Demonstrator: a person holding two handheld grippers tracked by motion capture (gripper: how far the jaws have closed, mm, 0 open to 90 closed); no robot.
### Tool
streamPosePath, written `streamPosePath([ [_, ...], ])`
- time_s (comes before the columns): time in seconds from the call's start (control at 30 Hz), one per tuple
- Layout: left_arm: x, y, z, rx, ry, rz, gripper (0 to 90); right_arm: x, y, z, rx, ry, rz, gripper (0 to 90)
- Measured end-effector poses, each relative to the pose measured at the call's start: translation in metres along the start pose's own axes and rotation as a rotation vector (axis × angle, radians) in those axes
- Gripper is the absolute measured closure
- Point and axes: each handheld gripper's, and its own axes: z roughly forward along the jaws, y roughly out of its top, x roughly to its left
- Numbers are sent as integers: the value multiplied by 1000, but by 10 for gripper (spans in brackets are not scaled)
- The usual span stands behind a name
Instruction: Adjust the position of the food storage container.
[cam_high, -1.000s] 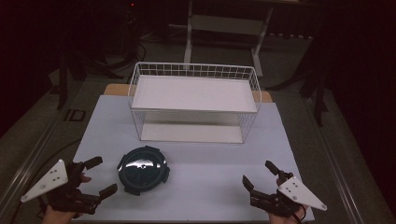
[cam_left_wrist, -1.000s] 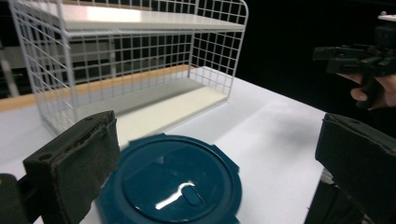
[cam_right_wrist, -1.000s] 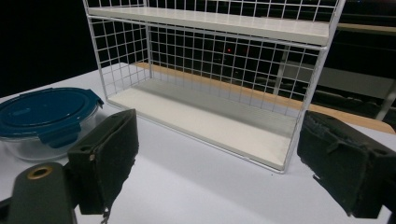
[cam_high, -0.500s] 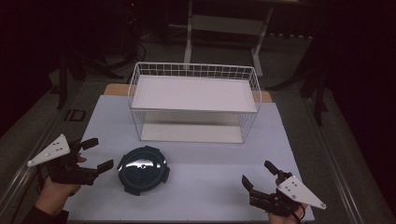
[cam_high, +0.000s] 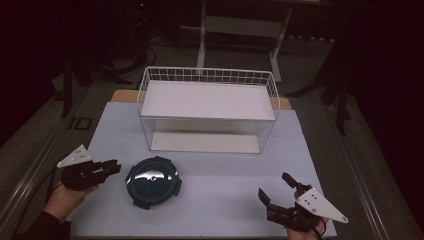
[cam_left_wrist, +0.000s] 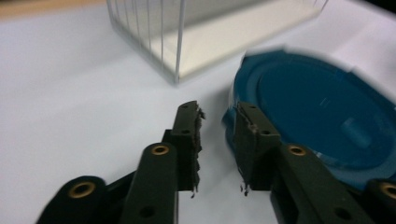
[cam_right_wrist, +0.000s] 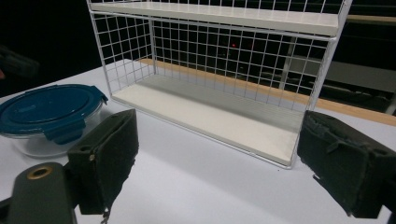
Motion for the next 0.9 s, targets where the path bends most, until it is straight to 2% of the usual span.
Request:
streamPosePath([
  [0.03, -1, -4, 7, 43, -11, 10, 796, 0, 0, 0, 6, 1, 1, 125],
  [0.07, -1, -4, 7, 43, -11, 10, 855, 0, 0, 1, 8, 3, 3, 125],
  [0.1, -4, -7, 13, 78, -25, 30, 891, -1, -1, 1, 9, 6, 9, 125],
  [0.27, -10, -8, 19, 114, -67, 65, 895, -1, -1, 0, 8, 7, 11, 125],
  [0.43, -12, -7, 18, 116, -75, 75, 895, -1, -1, 0, 10, 9, 14, 125],
  [0.5, -15, -7, 18, 122, -60, 87, 896, -2, -1, 1, 10, 10, 13, 126],
  [0.73, -23, -6, 21, 126, -69, 83, 896, -1, -1, 2, 17, 14, 13, 126],
  [0.9, -36, -3, 29, 121, -107, 85, 896, -1, -1, 2, 18, 14, 13, 126],
])
